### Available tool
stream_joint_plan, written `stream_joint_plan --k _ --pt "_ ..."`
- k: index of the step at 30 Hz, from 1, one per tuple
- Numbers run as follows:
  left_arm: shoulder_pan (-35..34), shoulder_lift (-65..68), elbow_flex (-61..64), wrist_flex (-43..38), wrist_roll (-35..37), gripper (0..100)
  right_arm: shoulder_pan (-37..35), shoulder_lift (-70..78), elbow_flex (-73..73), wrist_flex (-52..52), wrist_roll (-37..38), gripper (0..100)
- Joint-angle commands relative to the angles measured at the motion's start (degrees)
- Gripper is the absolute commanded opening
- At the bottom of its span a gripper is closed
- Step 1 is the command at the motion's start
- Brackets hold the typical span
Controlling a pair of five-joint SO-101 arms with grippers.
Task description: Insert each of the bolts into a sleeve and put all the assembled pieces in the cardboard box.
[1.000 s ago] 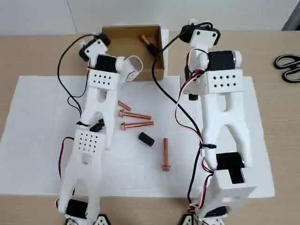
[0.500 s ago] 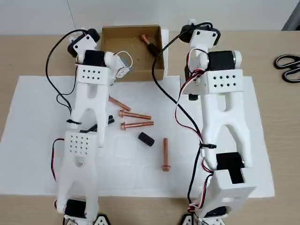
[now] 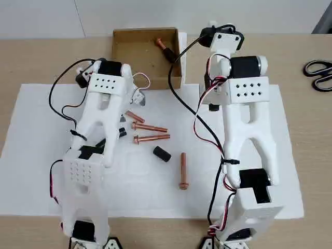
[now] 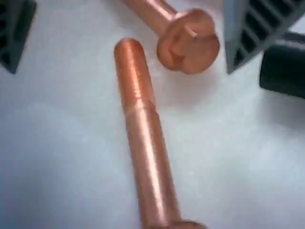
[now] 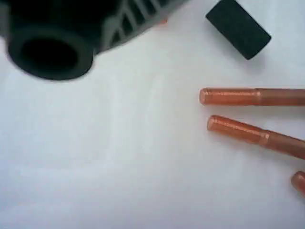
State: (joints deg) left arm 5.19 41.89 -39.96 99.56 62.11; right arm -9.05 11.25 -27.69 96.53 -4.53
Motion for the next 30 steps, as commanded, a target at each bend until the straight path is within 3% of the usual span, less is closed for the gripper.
stream_joint_plan --k 1,15,23,30 --pt "0.18 0.18 0.13 -0.79 2.29 27 0.40 0.22 0.44 -0.22 0.00 0.5" --pt "-1.32 5.63 0.13 -11.60 4.13 26 -3.65 3.30 4.22 -1.10 0.00 0.5" --pt "-1.76 6.68 0.13 -9.67 3.78 0 -3.91 3.30 4.13 -1.10 0.09 0.5" --pt "-0.53 6.51 -6.64 -7.38 3.78 1 -3.91 3.30 4.13 -0.66 0.18 0.5"
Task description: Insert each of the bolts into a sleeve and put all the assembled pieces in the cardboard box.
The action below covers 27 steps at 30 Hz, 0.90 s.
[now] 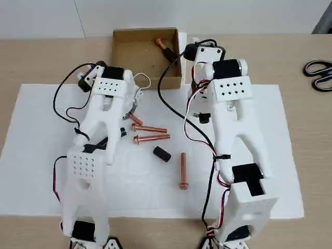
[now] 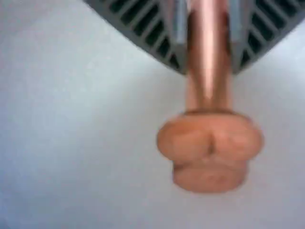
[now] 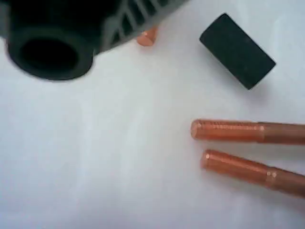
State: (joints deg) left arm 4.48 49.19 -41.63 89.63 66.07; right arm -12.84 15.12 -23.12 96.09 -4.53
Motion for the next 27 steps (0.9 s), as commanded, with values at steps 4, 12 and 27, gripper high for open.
stream_joint_plan --k 4,12,27 --pt "0.26 -0.88 -22.73 10.64 -0.26 1 -0.13 -0.66 -0.44 -0.13 0.26 0.5" --pt "0.44 -0.88 -49.63 10.81 -12.13 1 -4.09 -2.07 -0.44 -0.04 0.09 0.5" --pt "2.81 -16.79 -47.69 11.08 -36.57 1 -11.91 -27.65 7.12 -7.52 -0.09 0.6"
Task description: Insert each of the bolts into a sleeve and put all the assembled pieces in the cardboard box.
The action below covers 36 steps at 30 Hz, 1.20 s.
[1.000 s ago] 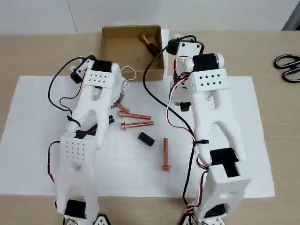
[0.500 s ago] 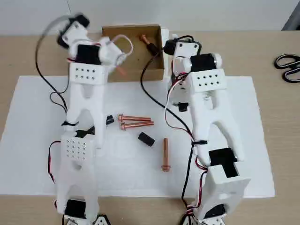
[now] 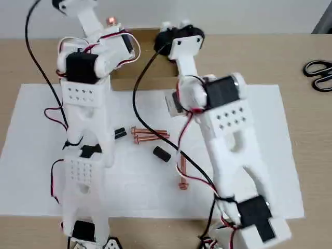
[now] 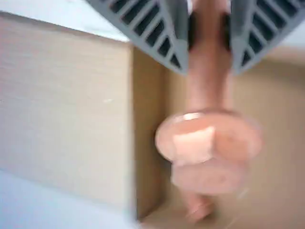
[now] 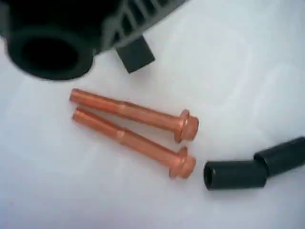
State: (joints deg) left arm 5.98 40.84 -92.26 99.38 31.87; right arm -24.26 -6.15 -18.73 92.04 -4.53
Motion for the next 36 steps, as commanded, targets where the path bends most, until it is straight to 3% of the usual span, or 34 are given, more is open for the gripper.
stream_joint_plan --k 1,9,14,23,27,31,36 --pt "1.49 -10.81 6.29 1.32 -2.46 1 -0.48 -8.31 5.01 -5.14 -0.09 0.6" --pt "1.76 -32.53 38.02 1.05 -5.80 1 0.40 -26.95 31.65 -28.62 0.26 0.6" --pt "2.11 -41.85 49.80 0.18 -7.65 1 0.40 -38.46 51.43 -47.25 0.35 0.5" --pt "2.99 -44.92 57.36 -11.34 -7.56 1 0.48 -55.43 79.30 -72.22 0.79 0.5" --pt "7.30 -45.01 57.89 -12.48 -7.30 1 0.48 -63.69 88.53 -80.13 6.86 0.5" --pt "11.08 -45.01 57.71 -11.96 -7.30 1 0.48 -72.84 95.03 -83.56 11.96 0.5" --pt "11.78 -45.01 57.71 -23.30 -7.30 1 0.40 -82.15 101.54 -83.65 14.33 0.4"
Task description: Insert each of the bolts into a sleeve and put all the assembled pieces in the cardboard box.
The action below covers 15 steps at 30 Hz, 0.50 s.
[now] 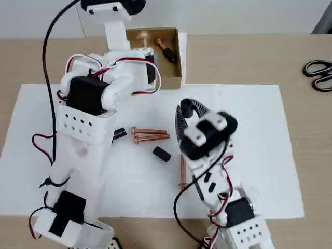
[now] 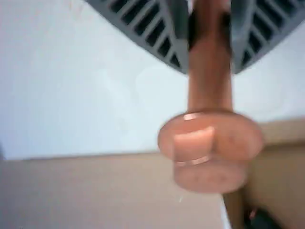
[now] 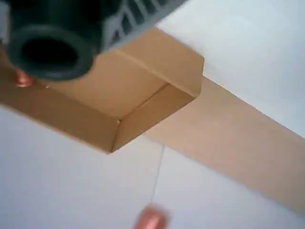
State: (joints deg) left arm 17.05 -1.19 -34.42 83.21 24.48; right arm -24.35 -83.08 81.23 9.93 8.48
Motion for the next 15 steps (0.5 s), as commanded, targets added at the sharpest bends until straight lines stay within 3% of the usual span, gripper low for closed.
stream_joint_plan --k 1,4,7,15 --pt "1.49 -2.99 -0.13 -9.41 0.18 1 0.48 -6.90 2.73 -1.54 1.32 0.4" --pt "5.89 -2.99 0.40 -10.11 0.18 1 0.48 -12.53 5.80 -1.63 1.32 0.4" --pt "9.93 -2.99 0.66 -4.13 -0.09 1 0.48 -18.33 8.44 -1.27 1.32 0.4" --pt "9.05 -8.70 0.57 3.25 0.00 1 0.57 -20.62 10.46 -1.54 1.23 0.4"
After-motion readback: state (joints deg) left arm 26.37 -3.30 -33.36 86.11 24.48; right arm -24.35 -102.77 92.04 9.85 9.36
